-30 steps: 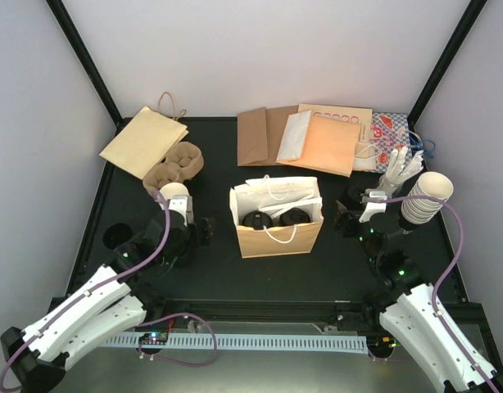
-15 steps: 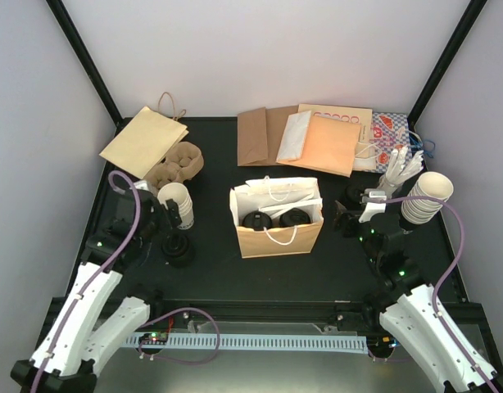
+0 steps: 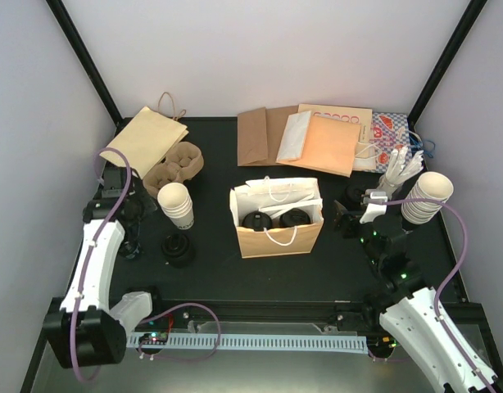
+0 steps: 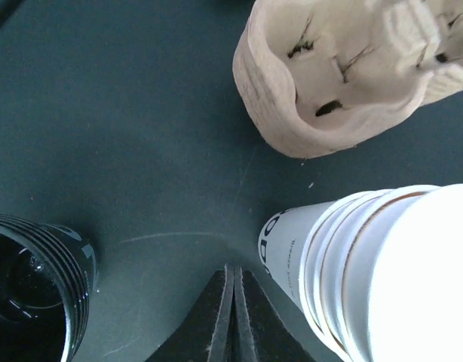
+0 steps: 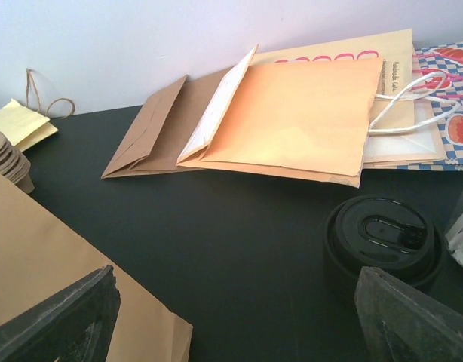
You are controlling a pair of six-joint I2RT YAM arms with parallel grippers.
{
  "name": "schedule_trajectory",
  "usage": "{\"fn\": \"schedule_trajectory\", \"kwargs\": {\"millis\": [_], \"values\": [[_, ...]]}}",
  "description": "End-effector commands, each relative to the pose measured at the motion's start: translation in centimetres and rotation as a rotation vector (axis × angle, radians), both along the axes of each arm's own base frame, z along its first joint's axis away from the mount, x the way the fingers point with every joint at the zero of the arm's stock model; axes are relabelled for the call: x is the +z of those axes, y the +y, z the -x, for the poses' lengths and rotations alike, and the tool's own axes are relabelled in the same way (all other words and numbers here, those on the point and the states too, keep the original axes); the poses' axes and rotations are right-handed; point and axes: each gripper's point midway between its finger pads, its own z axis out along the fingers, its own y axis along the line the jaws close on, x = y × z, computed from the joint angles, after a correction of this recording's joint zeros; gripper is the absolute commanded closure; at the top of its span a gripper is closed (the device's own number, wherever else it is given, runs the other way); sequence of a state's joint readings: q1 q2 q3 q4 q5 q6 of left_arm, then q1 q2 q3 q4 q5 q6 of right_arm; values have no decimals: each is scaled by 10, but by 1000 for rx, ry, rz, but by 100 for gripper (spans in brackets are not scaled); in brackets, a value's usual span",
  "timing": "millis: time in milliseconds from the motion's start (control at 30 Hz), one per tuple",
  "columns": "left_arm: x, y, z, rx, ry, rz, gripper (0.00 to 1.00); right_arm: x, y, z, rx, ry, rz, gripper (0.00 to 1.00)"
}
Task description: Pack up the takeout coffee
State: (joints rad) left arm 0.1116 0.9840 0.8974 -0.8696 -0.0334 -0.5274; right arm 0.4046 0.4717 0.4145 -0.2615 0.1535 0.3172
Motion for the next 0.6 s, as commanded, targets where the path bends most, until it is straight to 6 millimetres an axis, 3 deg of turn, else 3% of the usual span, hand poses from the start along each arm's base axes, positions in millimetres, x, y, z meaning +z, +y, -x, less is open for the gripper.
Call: {"fn": "schedule_trajectory", "kwargs": {"millis": [0,133,267,567], "values": [[9,3,-11,17,27,18,99,10,3,0,6,-36,-30,12],[-13,12,-10,75,122,32,98,8,1,-1,-4,-33,-32,12],[-34,5,-10,74,158,105,98,9,1,-1,-7,-37,-35,12],[-51,-9,-23,54,160,215,98,11,1,-1,-3,-43,-39,12]]}}
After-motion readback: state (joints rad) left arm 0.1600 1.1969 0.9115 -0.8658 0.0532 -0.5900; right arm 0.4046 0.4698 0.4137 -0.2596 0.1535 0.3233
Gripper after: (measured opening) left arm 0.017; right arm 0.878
